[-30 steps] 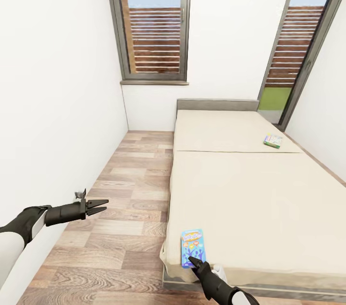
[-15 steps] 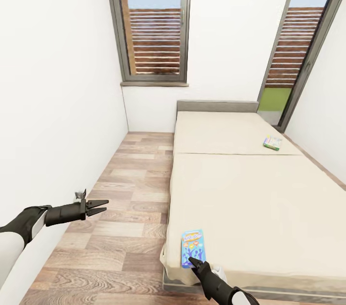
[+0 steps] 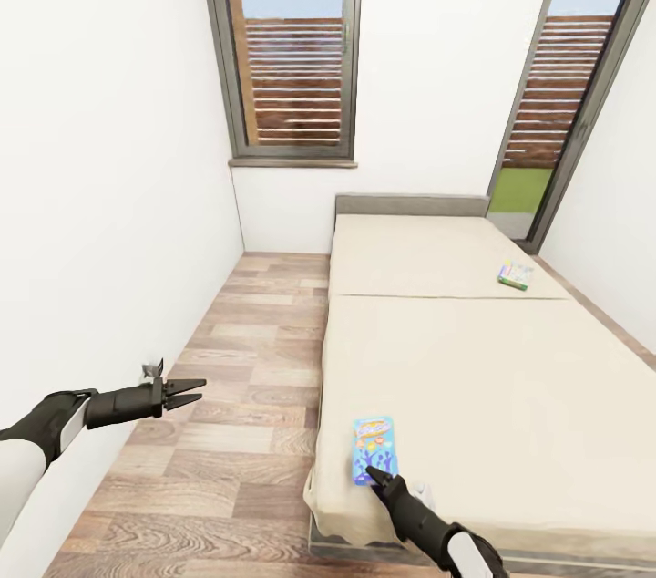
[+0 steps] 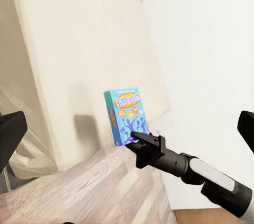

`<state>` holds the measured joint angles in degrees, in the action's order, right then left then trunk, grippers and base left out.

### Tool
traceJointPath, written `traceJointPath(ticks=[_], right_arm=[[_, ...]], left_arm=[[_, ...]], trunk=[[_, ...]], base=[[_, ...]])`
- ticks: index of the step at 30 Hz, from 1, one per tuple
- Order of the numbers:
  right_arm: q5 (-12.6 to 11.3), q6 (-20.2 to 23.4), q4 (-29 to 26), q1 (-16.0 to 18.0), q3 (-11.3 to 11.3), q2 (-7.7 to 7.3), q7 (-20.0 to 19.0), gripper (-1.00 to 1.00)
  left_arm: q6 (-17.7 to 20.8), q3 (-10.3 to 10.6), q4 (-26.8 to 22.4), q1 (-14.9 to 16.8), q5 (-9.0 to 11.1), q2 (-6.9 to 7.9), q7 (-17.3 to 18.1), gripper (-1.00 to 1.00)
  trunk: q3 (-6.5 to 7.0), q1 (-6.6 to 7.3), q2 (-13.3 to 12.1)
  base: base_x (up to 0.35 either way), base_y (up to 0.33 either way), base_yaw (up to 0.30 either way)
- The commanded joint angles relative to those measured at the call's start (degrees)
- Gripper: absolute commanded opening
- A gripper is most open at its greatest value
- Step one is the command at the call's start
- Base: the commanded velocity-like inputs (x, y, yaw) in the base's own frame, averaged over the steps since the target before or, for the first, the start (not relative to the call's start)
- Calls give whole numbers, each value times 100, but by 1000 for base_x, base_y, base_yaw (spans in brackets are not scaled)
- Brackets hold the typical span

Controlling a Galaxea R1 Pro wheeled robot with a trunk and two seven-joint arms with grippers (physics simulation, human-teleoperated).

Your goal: Put all the toys in the child's room - the three board games (two on the bed and one on the table), the two jigsaw puzzles on the table, and the tennis ball on the table - inside the toy box on the table in the child's room.

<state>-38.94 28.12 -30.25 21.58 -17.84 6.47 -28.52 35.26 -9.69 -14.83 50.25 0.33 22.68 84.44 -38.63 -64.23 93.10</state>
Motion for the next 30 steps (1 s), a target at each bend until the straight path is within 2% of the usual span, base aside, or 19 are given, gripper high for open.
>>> traceJointPath(ticks=[1, 7, 9, 12, 15, 18, 21, 26, 30], right_arm=[[7, 141, -94, 3, -36, -8, -5, -100], [2, 461, -757, -42, -37, -74, -135, -100], [1, 492, -916, -67, -41, -105, -323, -100], [0, 535, -998, -82, -31, -278, -764, -100], [0, 704, -1015, -83, -42, -457, -1019, -100], [-5, 1075, -1023, -90, -65, -755, -1320, -100], [-4, 1301, -1021, -91, -116, -1050, -1830, -100], [5, 1345, -1010, -92, -159, -1183, -2428, -100], [-8, 1378, -1003, -93, -172, -1206, -2633, -100]], left_arm=[[60, 2, 0, 3, 2, 1, 19, 100], [60, 2, -2, 3, 2, 3, 19, 100], [60, 2, -2, 3, 1, 2, 19, 100], [60, 2, -2, 3, -5, 3, 19, 100], [60, 2, -2, 3, -6, 3, 18, 100], [60, 2, -2, 3, -6, 3, 13, 100], [60, 2, -2, 3, -7, 1, 7, 100], [57, -3, -2, 3, -8, -6, -12, 100], [52, -6, -2, 3, -15, -8, -35, 100]], trunk=[[13, 23, -39], [121, 155, -280], [156, 199, -360], [210, 265, -480], [264, 330, -601], [318, 396, -721], [372, 462, -841], [462, 572, -1042], [533, 660, -1202]], base=[[0, 0, 0], [0, 0, 0], [0, 0, 0], [0, 0, 0], [0, 0, 0], [0, 0, 0], [0, 0, 0], [0, 0, 0], [0, 0, 0]])
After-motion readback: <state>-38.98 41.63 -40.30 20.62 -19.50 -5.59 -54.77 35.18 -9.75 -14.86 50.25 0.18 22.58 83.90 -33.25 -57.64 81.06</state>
